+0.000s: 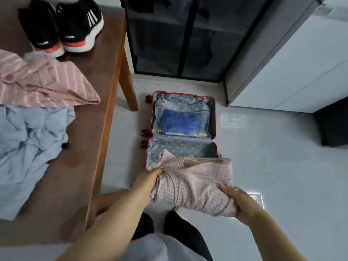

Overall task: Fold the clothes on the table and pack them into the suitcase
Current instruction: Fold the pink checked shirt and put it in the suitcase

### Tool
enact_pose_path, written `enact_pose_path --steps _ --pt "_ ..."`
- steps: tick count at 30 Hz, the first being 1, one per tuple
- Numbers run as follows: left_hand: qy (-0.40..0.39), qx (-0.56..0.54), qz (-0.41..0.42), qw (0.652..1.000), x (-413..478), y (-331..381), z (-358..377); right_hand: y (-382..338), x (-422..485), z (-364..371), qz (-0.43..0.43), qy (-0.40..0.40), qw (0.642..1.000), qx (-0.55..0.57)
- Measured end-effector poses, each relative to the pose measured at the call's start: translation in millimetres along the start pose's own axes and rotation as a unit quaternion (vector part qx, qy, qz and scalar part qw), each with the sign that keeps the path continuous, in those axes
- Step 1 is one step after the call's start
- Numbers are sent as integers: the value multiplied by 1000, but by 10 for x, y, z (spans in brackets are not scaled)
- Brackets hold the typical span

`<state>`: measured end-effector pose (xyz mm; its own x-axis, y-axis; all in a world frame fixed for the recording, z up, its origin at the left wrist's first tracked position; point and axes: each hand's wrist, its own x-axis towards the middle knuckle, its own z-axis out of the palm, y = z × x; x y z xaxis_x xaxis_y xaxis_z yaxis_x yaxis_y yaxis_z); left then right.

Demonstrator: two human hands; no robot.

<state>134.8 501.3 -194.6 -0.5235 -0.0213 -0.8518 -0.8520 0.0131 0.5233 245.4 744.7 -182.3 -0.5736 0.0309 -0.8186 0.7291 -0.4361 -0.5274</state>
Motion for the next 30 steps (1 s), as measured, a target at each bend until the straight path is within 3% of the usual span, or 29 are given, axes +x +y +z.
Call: enact_pose_path --steps 4,8,11,17,22,25,27,29,30 --pt "-1 60 -105 993 341 -594 311 231 239 -568 85 -11 996 -32" --pt "-28 118 -25 992 975 -516 536 99 985 -747 52 -21 995 -85" --pt "-21 85 19 996 1794 -397 636 96 1867 -772 5 33 989 -147" --pt "71 110 69 989 3752 -706 791 505 3865 -828 -47 95 977 -183" --pt "137 203 103 964 5306 -1090 904 998 5525 -922 -78 128 967 -204" --pt "223 345 191 891 5926 -1270 963 1224 6450 -941 -70 165 953 -243" --pt "253 403 298 827 6154 -1455 1027 1348 6910 -952 -61 218 940 -257" --pt "244 474 461 709 6242 -1729 1081 1497 7094 -972 -112 297 890 -328" --pt "223 516 520 643 6264 -1893 1070 1592 7084 -985 -184 327 841 -391"
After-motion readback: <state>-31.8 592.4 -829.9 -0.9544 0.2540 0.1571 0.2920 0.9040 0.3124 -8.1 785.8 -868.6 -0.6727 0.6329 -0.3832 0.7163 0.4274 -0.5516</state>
